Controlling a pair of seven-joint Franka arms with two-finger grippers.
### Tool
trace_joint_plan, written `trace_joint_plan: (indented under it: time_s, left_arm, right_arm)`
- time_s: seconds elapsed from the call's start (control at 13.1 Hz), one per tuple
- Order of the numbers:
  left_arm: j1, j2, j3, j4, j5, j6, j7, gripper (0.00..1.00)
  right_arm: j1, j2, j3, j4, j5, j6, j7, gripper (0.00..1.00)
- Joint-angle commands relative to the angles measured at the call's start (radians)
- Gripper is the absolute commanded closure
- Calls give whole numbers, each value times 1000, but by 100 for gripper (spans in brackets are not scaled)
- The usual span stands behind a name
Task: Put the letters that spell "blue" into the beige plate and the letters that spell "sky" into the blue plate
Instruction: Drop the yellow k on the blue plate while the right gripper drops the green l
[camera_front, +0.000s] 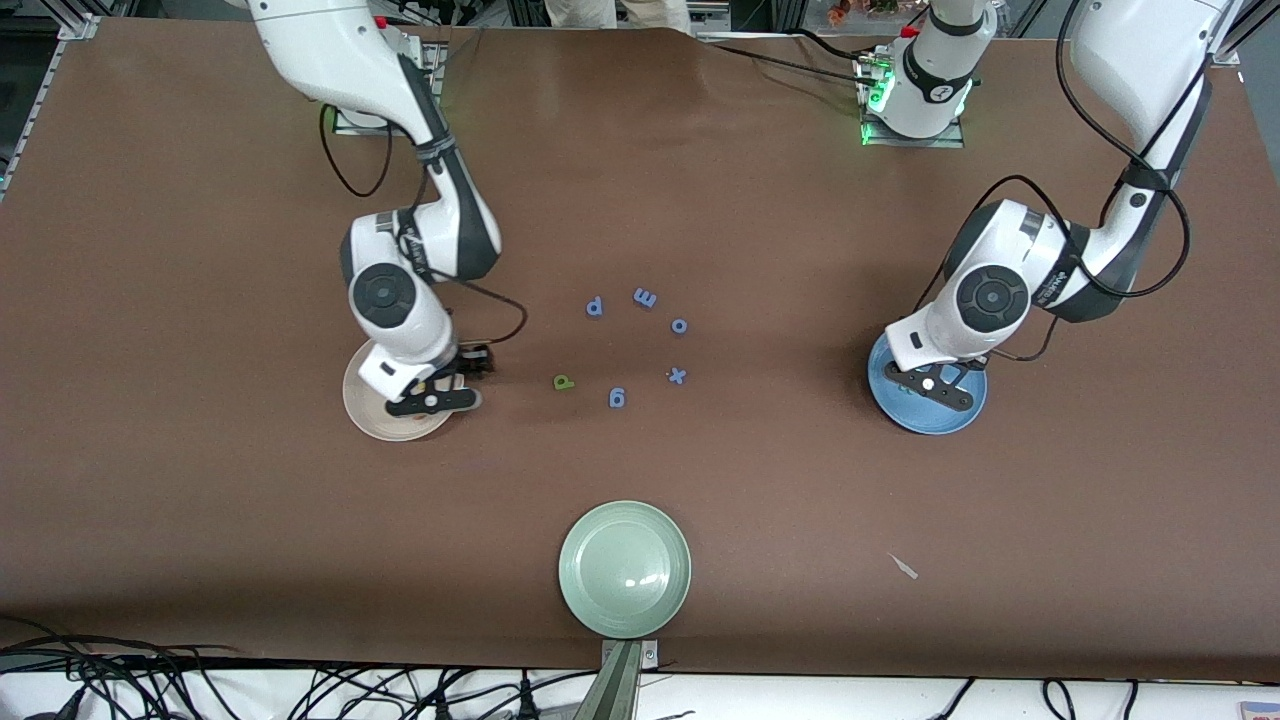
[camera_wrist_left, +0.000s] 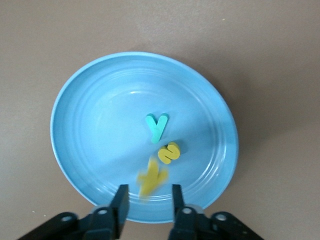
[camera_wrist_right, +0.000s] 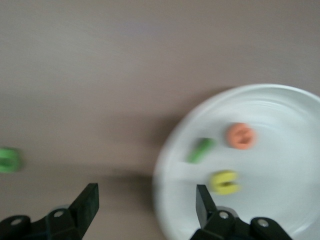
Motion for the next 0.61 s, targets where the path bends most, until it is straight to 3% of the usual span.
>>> trace_joint_plan:
  time_s: [0.0,0.15,0.3,0.38,0.53]
  left_arm:
    - [4,-27,-44,3,-3,-6,13,0]
    - [6,-98,-55,13,-27,-28,13,0]
    - [6,-204,-54,43,-153,-83,13,0]
    - [7,-238,-51,96,-197,-159,13,0]
    - [13,-243,-46,300,-213,-356,15,0]
  right_arm:
    - [2,38,43,99,23,-34,113,13]
    - [2,44,46,106,41,-33,155,13]
    - [2,82,69,125,99,-18,178,14]
    - [5,105,86,137,153,16,189,14]
    - [25,134,94,140,176,85,198,14]
